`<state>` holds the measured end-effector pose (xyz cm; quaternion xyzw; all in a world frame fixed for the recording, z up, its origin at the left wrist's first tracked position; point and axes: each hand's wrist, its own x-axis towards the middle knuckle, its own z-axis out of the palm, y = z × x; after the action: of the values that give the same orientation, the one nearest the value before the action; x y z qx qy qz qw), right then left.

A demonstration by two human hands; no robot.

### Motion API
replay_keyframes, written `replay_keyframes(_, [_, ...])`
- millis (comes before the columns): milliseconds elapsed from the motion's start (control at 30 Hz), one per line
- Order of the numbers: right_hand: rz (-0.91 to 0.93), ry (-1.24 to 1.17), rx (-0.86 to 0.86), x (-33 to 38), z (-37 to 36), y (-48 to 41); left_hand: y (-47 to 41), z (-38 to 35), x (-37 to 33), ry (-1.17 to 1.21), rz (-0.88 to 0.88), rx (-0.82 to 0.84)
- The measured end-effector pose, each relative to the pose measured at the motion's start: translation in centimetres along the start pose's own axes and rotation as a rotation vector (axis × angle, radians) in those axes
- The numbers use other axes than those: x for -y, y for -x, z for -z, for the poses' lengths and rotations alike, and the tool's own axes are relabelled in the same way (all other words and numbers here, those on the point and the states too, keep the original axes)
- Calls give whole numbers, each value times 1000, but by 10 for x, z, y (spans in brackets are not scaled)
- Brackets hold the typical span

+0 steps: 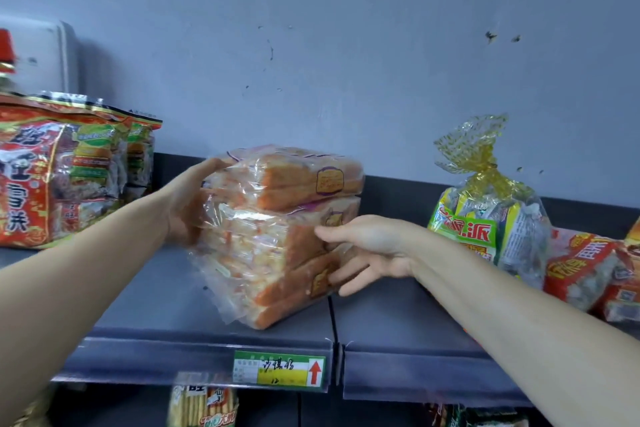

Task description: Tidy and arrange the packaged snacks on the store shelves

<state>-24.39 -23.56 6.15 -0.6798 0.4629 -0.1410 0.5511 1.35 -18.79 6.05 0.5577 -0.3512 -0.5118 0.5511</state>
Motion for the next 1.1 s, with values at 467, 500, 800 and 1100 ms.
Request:
replay_keyframes(467, [208,-218,-250,21,25,-78,-1,13,6,47,-33,-70])
replay_keyframes(500, [216,-241,-235,19,25,-84,-1,13,7,46,-38,-65])
replay_keyframes(800, [188,-43,-505,18,34,-55,14,35,6,16,-128,-173])
replay_keyframes(1100, [317,-127,-389,20,52,-36,31,32,-8,-47,-195,-97])
